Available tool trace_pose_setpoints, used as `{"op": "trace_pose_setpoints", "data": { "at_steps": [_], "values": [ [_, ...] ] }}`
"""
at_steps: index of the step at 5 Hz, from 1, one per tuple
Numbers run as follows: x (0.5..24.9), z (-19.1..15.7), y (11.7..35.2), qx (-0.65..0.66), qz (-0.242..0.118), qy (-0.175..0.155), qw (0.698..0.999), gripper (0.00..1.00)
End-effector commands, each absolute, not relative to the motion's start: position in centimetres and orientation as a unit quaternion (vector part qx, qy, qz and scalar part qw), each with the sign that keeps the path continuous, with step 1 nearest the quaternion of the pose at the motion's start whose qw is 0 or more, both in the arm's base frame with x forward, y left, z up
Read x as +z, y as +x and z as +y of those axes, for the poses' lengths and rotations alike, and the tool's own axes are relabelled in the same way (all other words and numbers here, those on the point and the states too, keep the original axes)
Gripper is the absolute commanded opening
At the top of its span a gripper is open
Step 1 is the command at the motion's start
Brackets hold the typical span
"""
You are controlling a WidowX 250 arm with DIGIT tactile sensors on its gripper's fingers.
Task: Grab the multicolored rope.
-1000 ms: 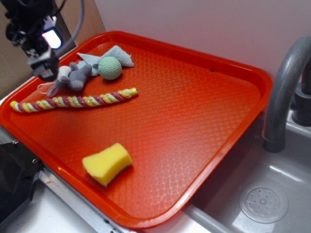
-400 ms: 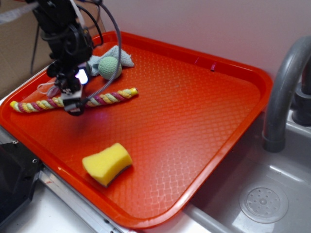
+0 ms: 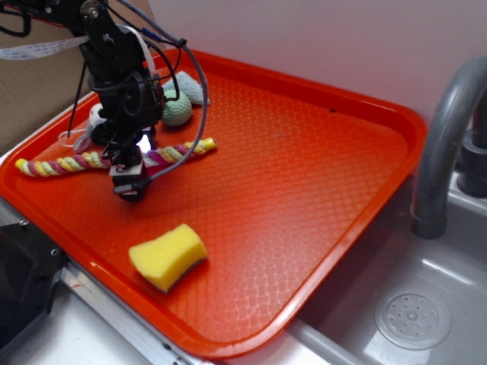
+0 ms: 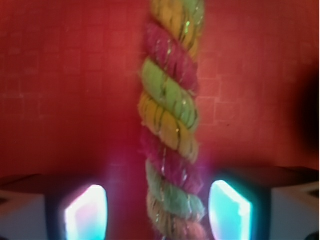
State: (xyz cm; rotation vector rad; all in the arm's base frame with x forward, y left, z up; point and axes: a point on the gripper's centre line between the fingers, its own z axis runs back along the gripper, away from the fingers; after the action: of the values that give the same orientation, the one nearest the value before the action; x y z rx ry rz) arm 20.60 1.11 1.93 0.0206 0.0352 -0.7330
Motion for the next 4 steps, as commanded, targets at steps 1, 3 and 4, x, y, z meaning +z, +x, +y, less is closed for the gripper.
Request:
{"op": "trace_pose_setpoints", "data": {
  "at_steps": [1, 3, 4],
  "values": [
    [1.9, 0.5, 20.5, -0.368, 0.016, 0.012, 0.929, 0.0],
    [7.8, 1.3, 20.6, -0.231, 0.009, 0.081, 0.97, 0.0],
    [12.8, 0.8, 20.0, -0.108, -0.001, 0.054, 0.993, 0.0]
  ]
}}
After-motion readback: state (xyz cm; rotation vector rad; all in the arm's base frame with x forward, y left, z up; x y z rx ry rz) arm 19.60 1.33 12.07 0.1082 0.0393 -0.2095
